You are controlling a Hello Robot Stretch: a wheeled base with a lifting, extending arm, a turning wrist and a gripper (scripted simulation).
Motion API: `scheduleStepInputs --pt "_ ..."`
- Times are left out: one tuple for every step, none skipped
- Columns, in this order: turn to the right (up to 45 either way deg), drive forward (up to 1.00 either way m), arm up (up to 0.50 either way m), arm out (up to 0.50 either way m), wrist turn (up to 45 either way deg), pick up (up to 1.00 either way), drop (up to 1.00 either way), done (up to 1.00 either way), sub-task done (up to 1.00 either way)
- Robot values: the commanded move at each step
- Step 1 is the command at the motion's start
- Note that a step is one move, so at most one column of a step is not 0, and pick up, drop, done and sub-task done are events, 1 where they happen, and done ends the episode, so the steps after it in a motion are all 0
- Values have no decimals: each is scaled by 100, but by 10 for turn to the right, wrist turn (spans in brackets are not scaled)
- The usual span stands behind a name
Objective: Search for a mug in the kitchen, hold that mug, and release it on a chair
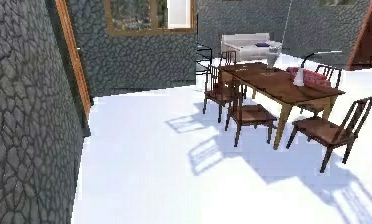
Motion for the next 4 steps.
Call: scheduleStepInputs --pt "330 0 0 0 0 0 0 0 0" --pt "0 55 0 0 0 0 0 0 0" --pt "270 0 0 0 0 0 0 0 0" --pt "0 100 0 0 0 0 0 0 0"
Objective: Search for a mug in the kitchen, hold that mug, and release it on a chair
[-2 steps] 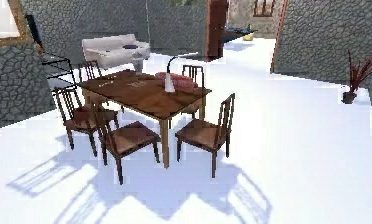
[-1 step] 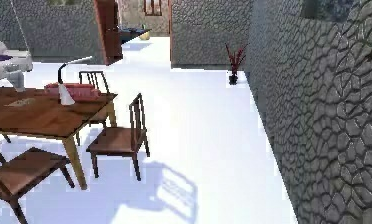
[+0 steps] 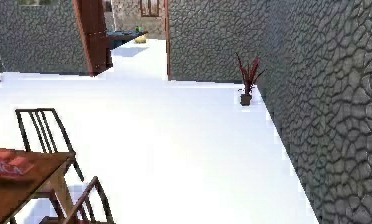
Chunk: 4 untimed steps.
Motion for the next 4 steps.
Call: scheduleStepInputs --pt "0 75 0 0 0 0 0 0 0" --pt "-150 0 0 0 0 0 0 0 0" --pt "0 100 0 0 0 0 0 0 0" --pt "0 100 0 0 0 0 0 0 0"
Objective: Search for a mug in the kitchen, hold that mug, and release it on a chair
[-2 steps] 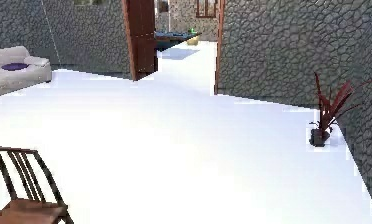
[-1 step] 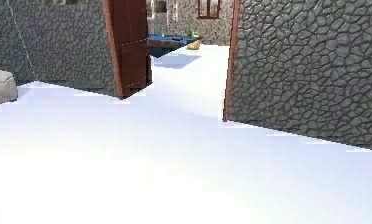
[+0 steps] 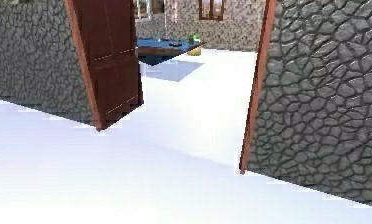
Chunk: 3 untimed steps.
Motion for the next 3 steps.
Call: scheduleStepInputs --pt "-30 0 0 0 0 0 0 0 0" --pt "0 100 0 0 0 0 0 0 0" --pt "-30 0 0 0 0 0 0 0 0"
